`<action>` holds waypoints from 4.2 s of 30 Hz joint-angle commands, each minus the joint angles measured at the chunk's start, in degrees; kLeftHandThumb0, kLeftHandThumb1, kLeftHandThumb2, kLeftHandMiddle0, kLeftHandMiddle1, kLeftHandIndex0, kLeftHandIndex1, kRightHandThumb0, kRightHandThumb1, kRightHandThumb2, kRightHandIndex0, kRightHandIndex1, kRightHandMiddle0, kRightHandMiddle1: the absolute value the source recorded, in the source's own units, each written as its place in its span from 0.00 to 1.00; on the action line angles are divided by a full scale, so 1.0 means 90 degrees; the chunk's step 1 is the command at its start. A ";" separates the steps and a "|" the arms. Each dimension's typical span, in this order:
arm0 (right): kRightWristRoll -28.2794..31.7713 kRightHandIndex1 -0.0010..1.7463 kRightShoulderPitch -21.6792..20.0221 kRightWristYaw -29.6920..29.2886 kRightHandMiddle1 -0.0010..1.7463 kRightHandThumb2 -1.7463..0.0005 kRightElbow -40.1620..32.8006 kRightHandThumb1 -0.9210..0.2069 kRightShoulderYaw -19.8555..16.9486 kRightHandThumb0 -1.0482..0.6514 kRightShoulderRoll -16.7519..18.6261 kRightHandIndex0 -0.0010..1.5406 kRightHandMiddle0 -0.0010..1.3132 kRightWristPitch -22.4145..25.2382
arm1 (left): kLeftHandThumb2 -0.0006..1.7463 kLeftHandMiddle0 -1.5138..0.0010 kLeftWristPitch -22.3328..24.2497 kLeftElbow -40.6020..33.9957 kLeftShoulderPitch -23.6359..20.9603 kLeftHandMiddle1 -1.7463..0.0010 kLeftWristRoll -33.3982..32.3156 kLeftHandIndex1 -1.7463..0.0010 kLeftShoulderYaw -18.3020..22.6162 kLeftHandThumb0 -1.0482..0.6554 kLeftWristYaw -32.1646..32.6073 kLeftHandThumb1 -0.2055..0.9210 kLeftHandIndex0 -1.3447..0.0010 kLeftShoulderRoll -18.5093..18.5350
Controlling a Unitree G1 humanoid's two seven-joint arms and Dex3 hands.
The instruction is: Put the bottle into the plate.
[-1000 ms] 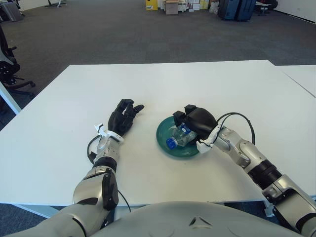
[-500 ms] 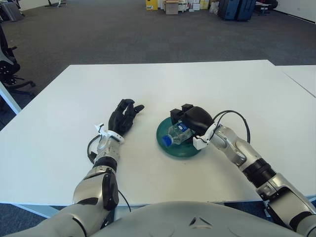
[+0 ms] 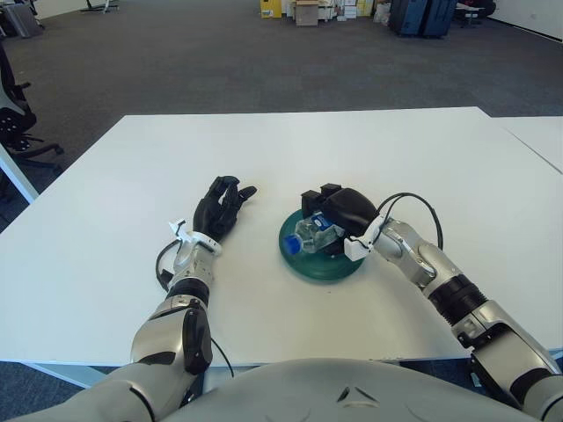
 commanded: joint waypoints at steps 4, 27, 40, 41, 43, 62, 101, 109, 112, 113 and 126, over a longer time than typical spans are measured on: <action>0.0146 0.03 -0.0407 -0.0136 0.15 0.64 0.0294 0.01 -0.0057 0.01 -0.0343 0.01 0.00 -0.0913 | 0.30 0.66 0.0045 -0.0009 0.0061 0.23 0.0041 0.00 -0.0004 0.41 0.0145 0.99 0.84 -0.0064; 0.1189 0.00 -0.0314 -0.0157 0.00 0.60 0.0230 0.00 -0.1238 0.00 -0.0754 0.00 0.00 -0.1502 | 0.30 0.64 0.0201 0.0052 0.0035 0.25 -0.0088 0.00 0.0085 0.41 -0.0257 1.00 0.85 0.0017; 0.2977 0.00 -0.0611 -0.1166 0.01 0.57 0.2184 0.00 -0.2603 0.00 0.0183 0.00 0.02 -0.1734 | 0.30 0.65 0.0137 0.0080 0.0039 0.22 0.0011 0.00 0.0087 0.40 -0.0185 1.00 0.85 0.0037; 0.3146 0.00 -0.0725 -0.1220 0.01 0.57 0.2520 0.00 -0.2700 0.00 0.0301 0.00 0.03 -0.1808 | 0.30 0.65 0.0137 0.0083 0.0039 0.22 0.0014 0.00 0.0087 0.40 -0.0183 1.00 0.85 0.0040; 0.3498 0.00 -0.1001 -0.1253 0.02 0.57 0.3338 0.00 -0.2947 0.00 0.0507 0.01 0.03 -0.1921 | 0.30 0.65 0.0136 0.0091 0.0037 0.22 0.0017 0.00 0.0089 0.40 -0.0187 1.00 0.85 0.0048; 0.6330 0.03 -0.1345 0.0933 0.45 0.51 0.5775 0.00 -0.5044 0.22 0.1691 0.30 0.03 -0.0669 | 0.30 0.65 0.0065 0.0091 0.0082 0.23 0.0032 0.00 0.0103 0.41 -0.0228 1.00 0.85 0.0144; 0.5513 0.02 -0.0697 0.0946 0.44 0.51 0.6122 0.00 -0.4623 0.23 0.1583 0.32 0.02 -0.1095 | 0.30 0.66 0.0031 0.0069 0.0105 0.28 0.0086 0.00 0.0033 0.41 -0.0095 1.00 0.85 0.0130; 0.5396 0.02 -0.0640 0.0938 0.45 0.51 0.6209 0.00 -0.4571 0.22 0.1531 0.33 0.02 -0.1012 | 0.35 0.76 -0.0261 0.0066 0.0166 0.63 0.0221 0.24 -0.0039 0.31 0.0020 1.00 0.93 0.0114; 0.5366 0.02 -0.0656 0.0951 0.45 0.51 0.6237 0.00 -0.4554 0.21 0.1521 0.33 0.02 -0.0946 | 0.42 0.84 -0.0542 0.0084 0.0236 0.89 0.0464 0.56 -0.0198 0.21 0.0088 1.00 0.98 0.0156; 0.5361 0.02 -0.0662 0.0960 0.45 0.51 0.6244 0.00 -0.4548 0.21 0.1520 0.33 0.02 -0.0926 | 0.42 0.86 -0.0674 0.0097 0.0263 0.91 0.0600 0.60 -0.0282 0.20 0.0138 1.00 0.98 0.0185; 0.5357 0.02 -0.0682 0.0961 0.46 0.52 0.6284 0.00 -0.4466 0.20 0.1580 0.34 0.03 -0.0749 | 0.41 1.00 -0.1788 0.0188 0.0454 1.00 0.2117 0.99 -0.1261 0.08 0.1061 1.00 1.00 0.0580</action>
